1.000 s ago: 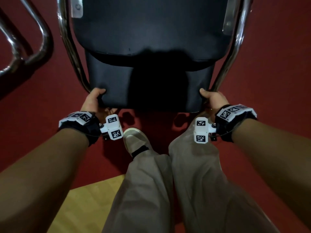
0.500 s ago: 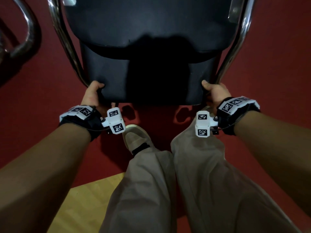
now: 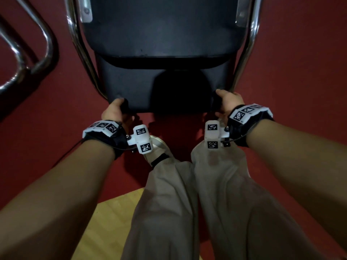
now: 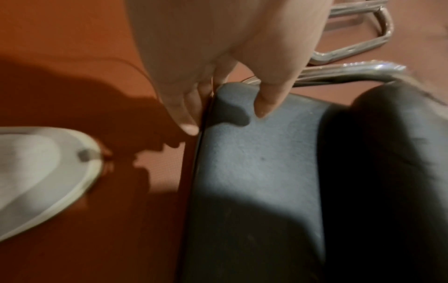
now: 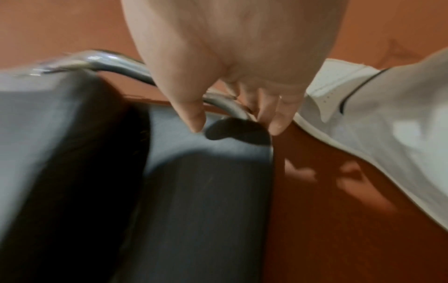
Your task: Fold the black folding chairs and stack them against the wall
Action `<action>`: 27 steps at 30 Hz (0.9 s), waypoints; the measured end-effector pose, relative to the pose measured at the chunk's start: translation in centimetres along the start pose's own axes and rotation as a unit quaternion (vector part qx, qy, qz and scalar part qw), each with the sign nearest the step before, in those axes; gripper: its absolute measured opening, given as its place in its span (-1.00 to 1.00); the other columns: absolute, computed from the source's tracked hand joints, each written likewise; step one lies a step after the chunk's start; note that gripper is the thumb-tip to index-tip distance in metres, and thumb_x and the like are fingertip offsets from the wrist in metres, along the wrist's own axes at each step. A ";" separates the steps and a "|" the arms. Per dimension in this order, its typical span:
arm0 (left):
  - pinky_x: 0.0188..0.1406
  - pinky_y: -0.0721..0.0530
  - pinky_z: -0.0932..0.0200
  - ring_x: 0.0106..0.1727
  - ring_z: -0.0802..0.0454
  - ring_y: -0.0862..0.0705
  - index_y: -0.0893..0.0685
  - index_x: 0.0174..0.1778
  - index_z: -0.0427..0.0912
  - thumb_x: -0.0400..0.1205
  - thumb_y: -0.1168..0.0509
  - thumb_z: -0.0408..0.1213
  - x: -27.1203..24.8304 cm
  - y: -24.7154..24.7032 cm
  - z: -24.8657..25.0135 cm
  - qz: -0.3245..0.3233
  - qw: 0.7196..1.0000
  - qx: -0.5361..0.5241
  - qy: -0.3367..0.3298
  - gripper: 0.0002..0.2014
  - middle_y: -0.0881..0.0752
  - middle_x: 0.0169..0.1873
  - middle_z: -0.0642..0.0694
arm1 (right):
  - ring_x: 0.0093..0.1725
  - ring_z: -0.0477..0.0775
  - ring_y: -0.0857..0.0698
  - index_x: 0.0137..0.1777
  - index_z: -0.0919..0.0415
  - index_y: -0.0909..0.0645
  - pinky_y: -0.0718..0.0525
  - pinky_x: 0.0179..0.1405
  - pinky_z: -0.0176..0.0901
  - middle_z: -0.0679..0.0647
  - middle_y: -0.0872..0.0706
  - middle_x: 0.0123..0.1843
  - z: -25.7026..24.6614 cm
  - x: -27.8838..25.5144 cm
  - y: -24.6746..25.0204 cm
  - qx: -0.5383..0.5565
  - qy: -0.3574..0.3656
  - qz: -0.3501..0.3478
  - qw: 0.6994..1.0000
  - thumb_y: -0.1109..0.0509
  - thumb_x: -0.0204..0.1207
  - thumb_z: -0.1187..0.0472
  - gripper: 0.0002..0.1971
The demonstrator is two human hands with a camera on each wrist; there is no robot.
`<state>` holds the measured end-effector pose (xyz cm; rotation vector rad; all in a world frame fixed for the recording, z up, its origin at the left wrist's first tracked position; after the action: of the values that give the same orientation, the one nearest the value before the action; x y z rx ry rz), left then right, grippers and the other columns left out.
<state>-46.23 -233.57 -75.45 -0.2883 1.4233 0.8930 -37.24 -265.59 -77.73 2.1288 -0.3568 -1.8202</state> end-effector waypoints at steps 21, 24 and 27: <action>-0.19 -0.66 0.14 -0.05 0.00 -0.76 -0.69 -0.02 -0.16 0.76 -0.24 -0.25 -46.4 7.7 17.4 -0.084 0.987 0.014 -0.136 -0.86 -0.79 -0.02 -0.09 | 0.12 0.10 -0.62 0.57 0.11 -0.40 -0.65 -0.02 0.00 0.16 -0.56 0.20 -15.5 -43.7 10.5 0.185 0.053 -0.176 0.965 -0.34 0.63 -0.01 -0.46; -0.07 -0.58 0.17 0.24 -0.10 -0.71 -0.69 0.28 -0.23 0.70 -0.31 -0.22 -54.5 10.3 19.6 -0.090 0.981 -0.017 -0.170 -0.73 -0.71 0.33 -0.18 | 0.26 0.21 -0.62 0.56 0.08 -0.37 -0.63 0.18 0.06 0.25 -0.52 0.29 -17.5 -51.6 13.6 0.236 0.060 -0.190 0.951 -0.30 0.65 0.00 -0.50; -0.37 -0.55 0.18 -0.26 0.03 -0.65 -0.65 -0.13 -0.13 0.73 -0.28 -0.24 -63.4 12.5 21.4 -0.123 0.971 -0.055 -0.196 -0.87 -0.73 -0.19 -0.05 | 0.00 0.17 -0.63 0.45 0.02 -0.40 -0.64 0.03 0.08 0.22 -0.51 0.17 -19.4 -60.5 17.0 0.266 0.088 -0.213 0.936 -0.28 0.67 0.02 -0.61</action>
<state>-32.74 -233.90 -8.75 -0.3424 0.9520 0.7741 -27.43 -256.29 -13.36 2.9143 -0.4010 -1.8819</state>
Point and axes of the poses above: each hand's wrist, its own x-axis towards the middle knuckle, its own y-axis out of the back of the hand, z = x × y, the point moved 3 cm from there along x, towards the middle knuckle
